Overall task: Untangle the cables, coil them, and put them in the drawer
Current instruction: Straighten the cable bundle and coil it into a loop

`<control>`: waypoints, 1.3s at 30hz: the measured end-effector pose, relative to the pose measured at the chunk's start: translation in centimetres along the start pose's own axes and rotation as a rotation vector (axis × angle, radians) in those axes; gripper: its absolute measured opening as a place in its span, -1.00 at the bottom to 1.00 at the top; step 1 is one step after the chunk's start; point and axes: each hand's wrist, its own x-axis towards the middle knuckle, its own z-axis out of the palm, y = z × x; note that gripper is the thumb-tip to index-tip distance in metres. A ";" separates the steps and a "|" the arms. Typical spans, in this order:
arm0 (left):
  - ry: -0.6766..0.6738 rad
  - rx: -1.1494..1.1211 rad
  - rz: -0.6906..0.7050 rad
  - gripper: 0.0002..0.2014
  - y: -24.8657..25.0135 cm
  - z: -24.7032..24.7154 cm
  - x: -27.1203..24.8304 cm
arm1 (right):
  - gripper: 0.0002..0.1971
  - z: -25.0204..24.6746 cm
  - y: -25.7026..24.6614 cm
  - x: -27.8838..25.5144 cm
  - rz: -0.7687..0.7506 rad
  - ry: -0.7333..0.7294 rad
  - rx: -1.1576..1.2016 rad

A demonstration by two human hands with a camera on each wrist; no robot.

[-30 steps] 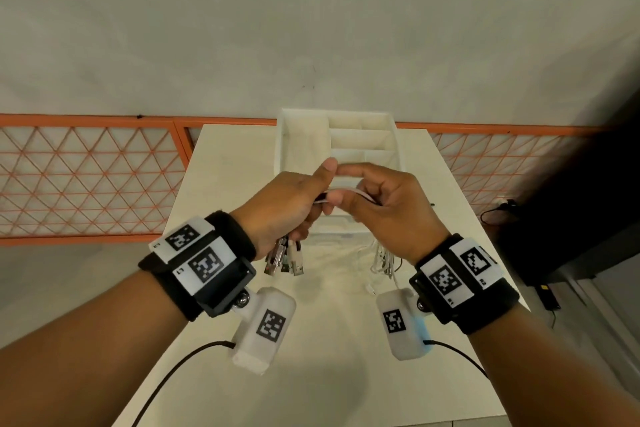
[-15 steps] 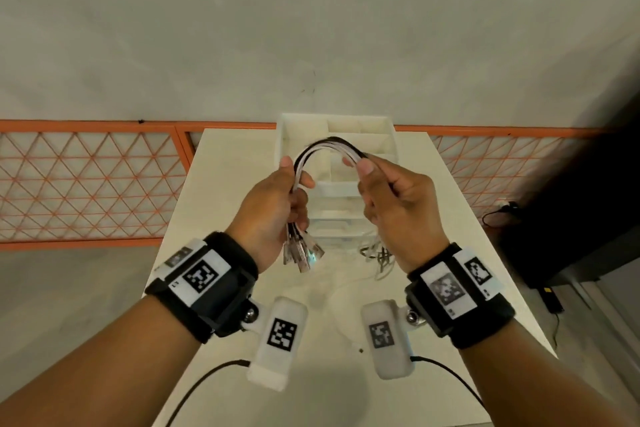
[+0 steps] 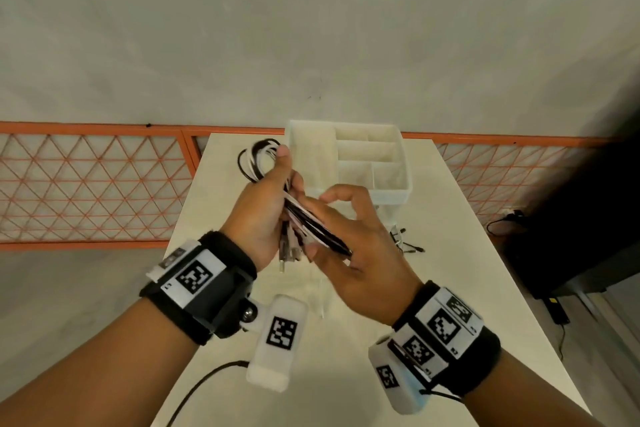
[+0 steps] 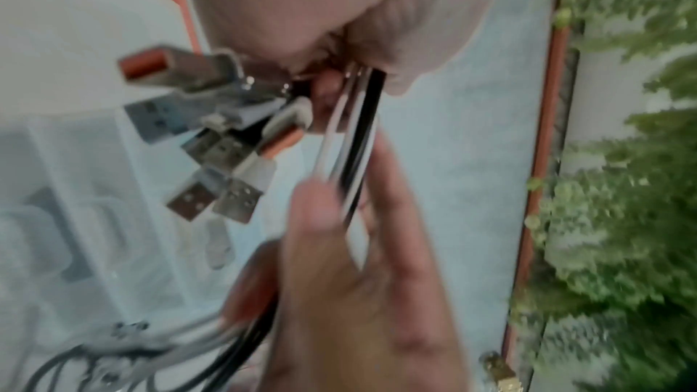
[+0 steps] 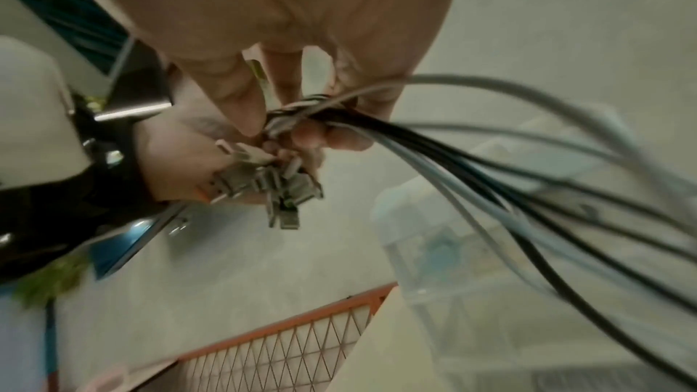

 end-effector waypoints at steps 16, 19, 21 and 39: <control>-0.370 0.471 0.235 -0.73 -0.6 1.6 -1.1 | -0.59 -5.0 -3.1 7.7 -0.125 -0.009 -0.246; -0.367 0.460 0.261 -0.77 -0.8 1.3 -1.2 | -0.82 -5.2 -2.1 7.8 -0.069 0.079 -0.353; -0.350 0.493 0.260 -0.71 -1.1 1.1 -1.1 | -0.83 -5.0 -1.8 7.7 -0.002 0.113 -0.405; -0.362 -0.051 0.059 -0.55 1.8 -1.2 -0.2 | -0.71 -2.6 2.7 1.6 0.524 -0.355 -0.138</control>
